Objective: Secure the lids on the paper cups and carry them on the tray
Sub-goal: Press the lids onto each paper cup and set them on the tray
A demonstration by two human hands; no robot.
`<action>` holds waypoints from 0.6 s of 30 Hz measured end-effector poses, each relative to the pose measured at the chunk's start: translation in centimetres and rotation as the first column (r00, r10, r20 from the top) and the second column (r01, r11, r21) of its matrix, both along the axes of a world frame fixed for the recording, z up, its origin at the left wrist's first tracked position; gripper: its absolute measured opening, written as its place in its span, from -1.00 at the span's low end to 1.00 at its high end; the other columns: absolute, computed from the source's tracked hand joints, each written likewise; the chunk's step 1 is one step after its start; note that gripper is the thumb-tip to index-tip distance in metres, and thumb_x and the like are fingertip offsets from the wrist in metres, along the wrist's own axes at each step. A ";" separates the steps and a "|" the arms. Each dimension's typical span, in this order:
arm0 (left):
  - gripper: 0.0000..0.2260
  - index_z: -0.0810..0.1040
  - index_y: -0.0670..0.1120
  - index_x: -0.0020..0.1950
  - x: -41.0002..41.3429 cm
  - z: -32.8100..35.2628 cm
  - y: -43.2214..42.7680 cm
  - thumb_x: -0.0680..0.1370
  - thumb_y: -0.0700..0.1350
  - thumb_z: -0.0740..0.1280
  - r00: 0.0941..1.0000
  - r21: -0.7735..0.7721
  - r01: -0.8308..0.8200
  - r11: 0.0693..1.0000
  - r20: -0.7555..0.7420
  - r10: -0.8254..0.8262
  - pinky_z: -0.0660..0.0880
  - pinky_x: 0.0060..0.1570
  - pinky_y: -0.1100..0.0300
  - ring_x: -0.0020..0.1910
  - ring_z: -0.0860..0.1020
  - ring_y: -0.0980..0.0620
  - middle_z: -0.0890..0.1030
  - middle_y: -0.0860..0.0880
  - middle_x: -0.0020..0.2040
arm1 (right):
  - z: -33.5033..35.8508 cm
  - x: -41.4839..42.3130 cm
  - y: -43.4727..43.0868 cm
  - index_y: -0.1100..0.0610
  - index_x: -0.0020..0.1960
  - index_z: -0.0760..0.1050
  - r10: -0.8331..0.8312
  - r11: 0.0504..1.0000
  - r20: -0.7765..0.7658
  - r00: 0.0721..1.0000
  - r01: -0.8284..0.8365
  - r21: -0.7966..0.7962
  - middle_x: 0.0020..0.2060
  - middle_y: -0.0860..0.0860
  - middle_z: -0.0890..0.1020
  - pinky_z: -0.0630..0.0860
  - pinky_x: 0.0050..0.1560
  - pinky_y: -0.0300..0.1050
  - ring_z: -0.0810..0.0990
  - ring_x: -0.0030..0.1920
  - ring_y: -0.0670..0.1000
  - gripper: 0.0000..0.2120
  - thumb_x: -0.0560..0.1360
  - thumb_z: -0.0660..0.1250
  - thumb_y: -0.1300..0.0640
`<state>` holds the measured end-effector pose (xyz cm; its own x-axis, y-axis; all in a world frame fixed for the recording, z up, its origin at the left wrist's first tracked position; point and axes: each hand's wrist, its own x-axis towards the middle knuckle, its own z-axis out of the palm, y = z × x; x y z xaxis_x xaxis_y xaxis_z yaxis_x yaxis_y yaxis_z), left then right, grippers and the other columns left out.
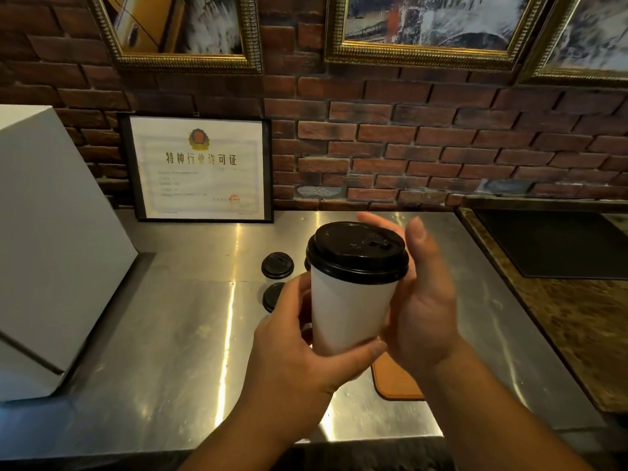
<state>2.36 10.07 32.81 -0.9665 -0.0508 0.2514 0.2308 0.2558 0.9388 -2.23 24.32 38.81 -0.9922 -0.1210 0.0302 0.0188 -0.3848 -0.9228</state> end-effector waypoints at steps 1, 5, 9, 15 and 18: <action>-0.18 0.30 0.53 0.37 -0.1 0.1 0.1 0.18 0.56 0.53 1.000 -0.001 -0.013 1.000 -0.007 0.013 0.58 -0.11 0.46 0.23 0.55 0.32 0.55 0.38 0.29 | 0.1 0.3 0.2 0.03 0.47 0.45 -0.037 0.996 -0.047 0.998 0.041 0.074 0.21 0.08 0.71 0.68 0.10 0.05 0.69 0.25 0.14 -0.15 0.37 0.42 -0.48; -0.17 0.29 0.53 0.38 -0.3 -0.1 0.6 0.17 0.58 0.51 1.000 0.025 -0.023 0.999 0.000 0.023 0.56 -0.14 0.48 0.23 0.54 0.35 0.54 0.39 0.28 | 0.0 1.4 1.0 -0.25 0.44 0.41 -0.047 0.967 -0.148 0.988 0.082 0.243 0.19 -0.12 0.70 0.69 0.01 -0.10 0.69 0.23 0.03 -0.12 0.19 0.60 -0.39; -0.18 0.30 0.57 0.33 -0.4 -0.3 1.1 0.12 0.65 0.45 1.000 0.017 -0.017 1.000 0.017 0.016 0.52 -0.17 0.52 0.21 0.52 0.40 0.54 0.41 0.25 | -0.3 1.7 1.5 -0.46 0.28 0.45 -0.098 0.948 -0.183 0.978 0.148 0.280 0.18 -0.16 0.69 0.69 -0.09 -0.21 0.70 0.18 -0.09 -0.23 0.12 0.65 -0.35; -0.17 0.30 0.58 0.34 -0.5 -0.9 1.4 0.11 0.66 0.44 1.000 -0.009 -0.012 1.000 0.015 0.012 0.55 -0.17 0.49 0.22 0.51 0.38 0.54 0.41 0.25 | -0.1 2.1 2.3 -0.48 0.29 0.41 -0.122 0.934 -0.199 0.972 0.181 0.310 0.18 -0.10 0.69 0.68 -0.12 -0.25 0.70 0.15 -0.11 -0.25 0.15 0.60 -0.30; -0.20 0.28 0.62 0.30 -0.4 -0.9 1.6 0.10 0.67 0.42 1.000 -0.021 -0.027 0.999 0.014 0.027 0.51 -0.19 0.53 0.21 0.50 0.42 0.53 0.45 0.23 | -0.2 2.1 2.4 -0.47 0.31 0.40 -0.123 0.926 -0.197 0.973 0.184 0.328 0.16 -0.16 0.69 0.67 -0.13 -0.27 0.69 0.15 -0.15 -0.22 0.14 0.60 -0.31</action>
